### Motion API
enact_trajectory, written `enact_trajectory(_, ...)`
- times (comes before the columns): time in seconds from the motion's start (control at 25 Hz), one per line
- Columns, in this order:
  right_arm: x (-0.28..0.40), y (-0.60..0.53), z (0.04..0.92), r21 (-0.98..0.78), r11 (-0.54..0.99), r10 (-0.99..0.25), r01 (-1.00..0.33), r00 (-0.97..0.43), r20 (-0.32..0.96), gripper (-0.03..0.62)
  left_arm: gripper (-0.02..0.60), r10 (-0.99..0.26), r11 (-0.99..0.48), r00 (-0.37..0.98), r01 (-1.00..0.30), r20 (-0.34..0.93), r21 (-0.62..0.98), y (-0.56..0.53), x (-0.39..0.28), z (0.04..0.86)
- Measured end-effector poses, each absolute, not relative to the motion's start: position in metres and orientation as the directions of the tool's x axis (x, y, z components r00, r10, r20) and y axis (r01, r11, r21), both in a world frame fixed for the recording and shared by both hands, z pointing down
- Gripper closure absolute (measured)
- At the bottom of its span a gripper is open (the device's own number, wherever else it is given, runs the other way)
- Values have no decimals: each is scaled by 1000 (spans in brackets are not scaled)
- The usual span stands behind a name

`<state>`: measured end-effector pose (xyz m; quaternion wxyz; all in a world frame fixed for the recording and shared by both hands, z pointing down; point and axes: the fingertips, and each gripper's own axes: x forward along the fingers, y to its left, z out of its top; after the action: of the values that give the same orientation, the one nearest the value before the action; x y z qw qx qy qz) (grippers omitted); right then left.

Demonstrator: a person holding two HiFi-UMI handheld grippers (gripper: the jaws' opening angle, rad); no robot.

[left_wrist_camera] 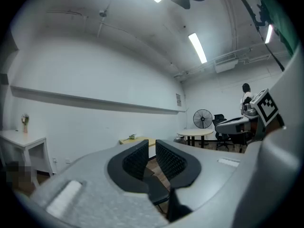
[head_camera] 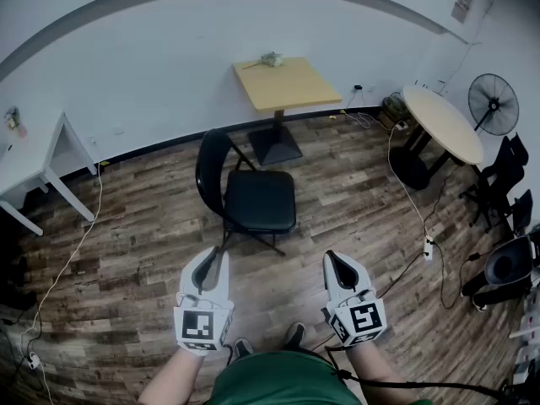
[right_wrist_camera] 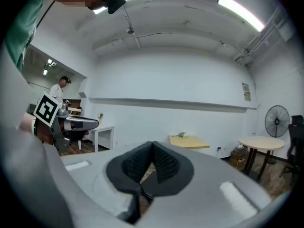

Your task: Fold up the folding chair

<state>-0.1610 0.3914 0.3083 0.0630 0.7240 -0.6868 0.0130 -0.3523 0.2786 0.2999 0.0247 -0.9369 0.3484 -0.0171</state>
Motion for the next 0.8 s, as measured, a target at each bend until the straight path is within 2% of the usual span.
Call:
enact_trajectory(0.4, -114, 402, 324, -18, -15, -993, -1000, 13, 119, 591, 528, -663, -748, 745, -659, 65, -78, 298, -304, 311)
enact_trajectory(0.8, -32, 414, 340, -106, 22, -995, -994, -33, 96, 591, 528, -706, -707, 701, -695, 97, -129, 314, -229, 313)
